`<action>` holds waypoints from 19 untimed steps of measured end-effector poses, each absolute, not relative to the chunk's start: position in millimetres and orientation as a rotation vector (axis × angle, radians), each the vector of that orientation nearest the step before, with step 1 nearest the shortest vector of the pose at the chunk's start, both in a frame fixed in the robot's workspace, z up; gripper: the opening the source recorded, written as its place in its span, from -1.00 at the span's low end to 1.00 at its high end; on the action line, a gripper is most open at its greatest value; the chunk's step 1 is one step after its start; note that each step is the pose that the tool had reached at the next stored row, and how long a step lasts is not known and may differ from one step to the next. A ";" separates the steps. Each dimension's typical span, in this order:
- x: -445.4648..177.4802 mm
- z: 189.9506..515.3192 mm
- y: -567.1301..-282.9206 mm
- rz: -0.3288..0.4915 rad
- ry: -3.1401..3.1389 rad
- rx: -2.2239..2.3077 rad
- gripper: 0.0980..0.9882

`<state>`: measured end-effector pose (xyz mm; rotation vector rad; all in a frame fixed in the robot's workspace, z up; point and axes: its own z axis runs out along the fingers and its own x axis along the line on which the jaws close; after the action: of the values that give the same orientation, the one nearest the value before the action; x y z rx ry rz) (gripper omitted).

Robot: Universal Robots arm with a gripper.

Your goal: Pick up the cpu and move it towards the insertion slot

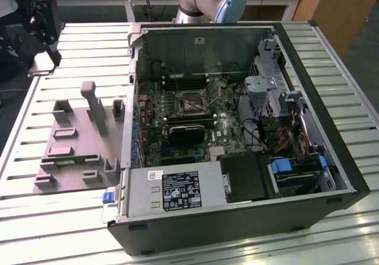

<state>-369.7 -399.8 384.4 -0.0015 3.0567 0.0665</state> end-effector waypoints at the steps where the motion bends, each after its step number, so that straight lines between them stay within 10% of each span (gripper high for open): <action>1: -365.4 384.4 -399.8 0.066 3.057 -0.002 -0.01; 19: -287.4 384.4 -399.8 0.066 3.060 -0.001 -0.01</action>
<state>-287.4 -399.8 384.4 -0.0014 3.0599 0.0665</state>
